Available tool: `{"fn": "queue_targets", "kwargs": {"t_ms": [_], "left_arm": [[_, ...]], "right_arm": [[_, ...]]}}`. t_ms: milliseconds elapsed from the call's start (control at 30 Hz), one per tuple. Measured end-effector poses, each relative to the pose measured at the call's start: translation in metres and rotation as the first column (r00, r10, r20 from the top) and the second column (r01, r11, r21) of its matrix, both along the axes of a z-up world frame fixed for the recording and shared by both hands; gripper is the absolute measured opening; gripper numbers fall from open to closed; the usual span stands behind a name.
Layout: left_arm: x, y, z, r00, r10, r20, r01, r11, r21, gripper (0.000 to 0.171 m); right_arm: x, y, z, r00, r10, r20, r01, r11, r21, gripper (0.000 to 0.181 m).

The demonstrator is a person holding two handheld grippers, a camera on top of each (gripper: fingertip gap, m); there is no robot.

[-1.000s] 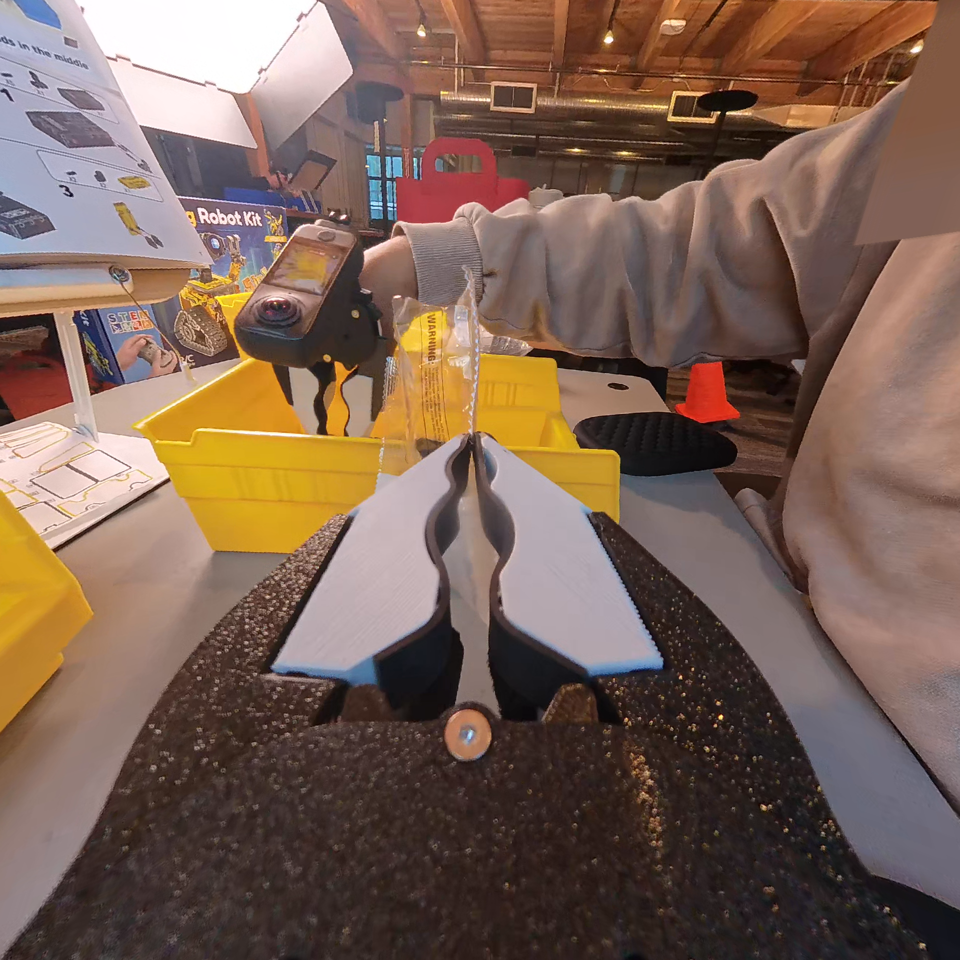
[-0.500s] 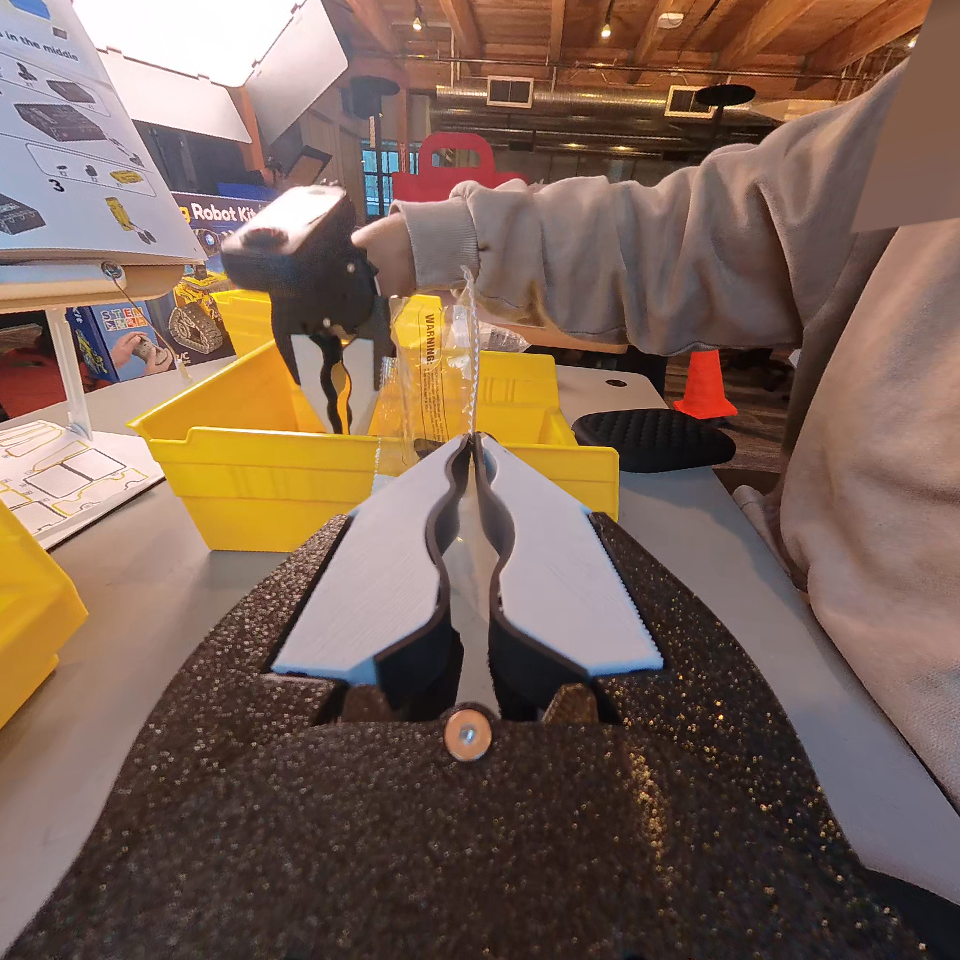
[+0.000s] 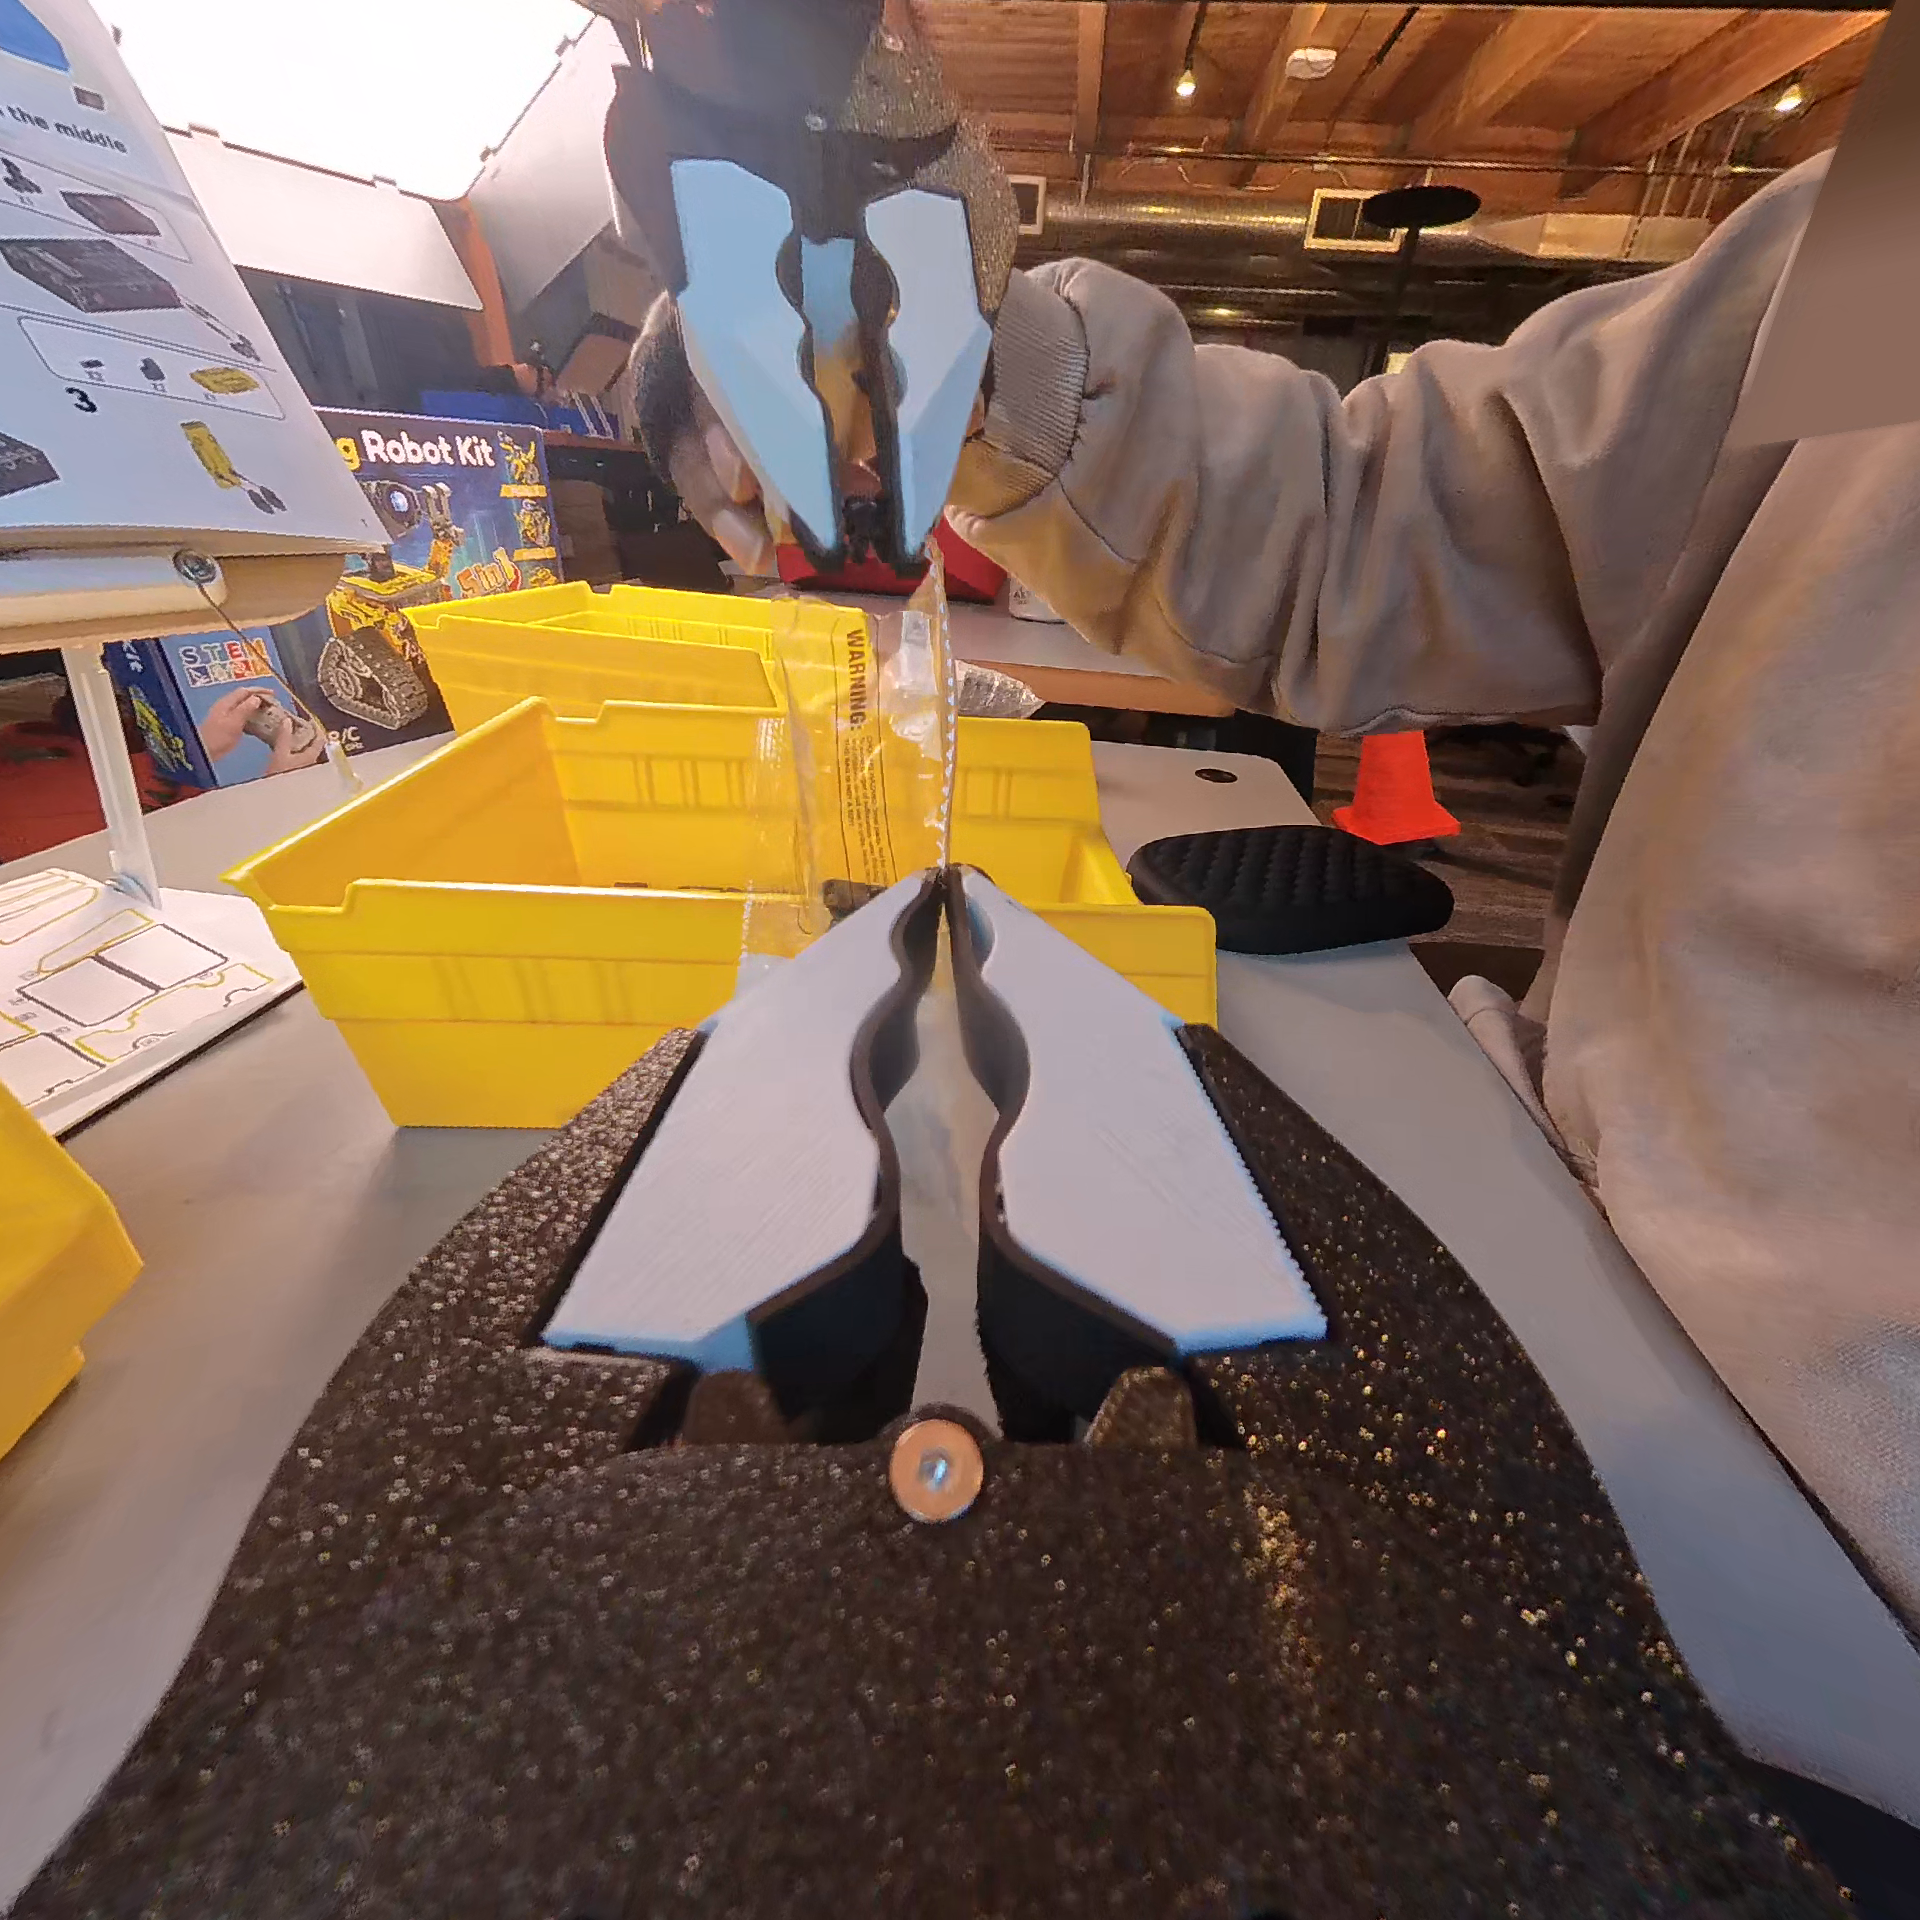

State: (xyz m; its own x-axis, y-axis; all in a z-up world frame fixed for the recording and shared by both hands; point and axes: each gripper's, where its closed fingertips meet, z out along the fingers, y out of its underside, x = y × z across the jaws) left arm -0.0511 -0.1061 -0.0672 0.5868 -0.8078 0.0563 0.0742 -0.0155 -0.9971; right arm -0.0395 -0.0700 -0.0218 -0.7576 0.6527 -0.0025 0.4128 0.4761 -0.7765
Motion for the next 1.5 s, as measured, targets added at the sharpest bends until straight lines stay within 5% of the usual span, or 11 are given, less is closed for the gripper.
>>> {"fn": "queue_targets", "kwargs": {"t_ms": [300,367,433,533,733,900,1067,1200,1333,1500], "left_arm": [[-0.001,-0.002,0.005,1.0,-0.005,0.009,0.005,1.0,0.015,0.0],[-0.001,-0.002,0.005,1.0,-0.001,0.008,0.001,1.0,0.015,0.0],[-0.002,-0.002,0.005,1.0,0.001,0.009,-0.001,1.0,0.014,0.0],[-0.001,-0.001,0.003,1.0,-0.001,0.004,0.001,1.0,0.009,0.0],[-0.001,-0.001,0.003,1.0,0.005,-0.003,-0.005,1.0,0.009,0.0],[-0.002,-0.001,0.001,1.0,0.004,-0.001,-0.004,1.0,0.003,0.0],[-0.002,0.0,0.001,1.0,0.006,-0.003,-0.006,1.0,0.001,0.0],[-0.003,0.001,-0.001,1.0,0.004,0.003,-0.004,1.0,-0.006,0.0],[-0.001,0.002,-0.002,1.0,-0.005,0.007,0.005,1.0,-0.011,0.0],[0.0,-0.002,0.003,0.999,-0.017,0.029,0.017,1.0,0.004,0.0]], "right_arm": [[0.004,0.026,0.003,0.992,-0.118,-0.052,0.117,0.993,-0.025,0.016],[0.01,0.068,-0.023,0.974,-0.226,0.006,0.222,0.96,0.168,0.015],[0.028,0.122,-0.068,0.926,-0.352,0.14,0.26,0.861,0.438,0.015],[0.055,0.169,-0.129,0.836,-0.447,0.318,0.153,0.746,0.648,0.015],[0.066,0.189,-0.183,0.776,-0.435,0.456,-0.022,0.704,0.71,0.011],[0.064,0.183,-0.188,0.76,-0.403,0.509,-0.036,0.757,0.652,0.003],[0.064,0.179,-0.177,0.773,-0.39,0.501,0.018,0.802,0.597,0.003],[0.03,0.136,-0.098,0.902,-0.291,0.32,0.146,0.902,0.407,0.002],[0.001,0.055,-0.011,0.992,-0.094,0.081,0.083,0.988,0.129,0.003],[-0.011,0.009,0.006,1.0,-0.008,-0.016,0.008,0.999,0.043,0.013]]}}
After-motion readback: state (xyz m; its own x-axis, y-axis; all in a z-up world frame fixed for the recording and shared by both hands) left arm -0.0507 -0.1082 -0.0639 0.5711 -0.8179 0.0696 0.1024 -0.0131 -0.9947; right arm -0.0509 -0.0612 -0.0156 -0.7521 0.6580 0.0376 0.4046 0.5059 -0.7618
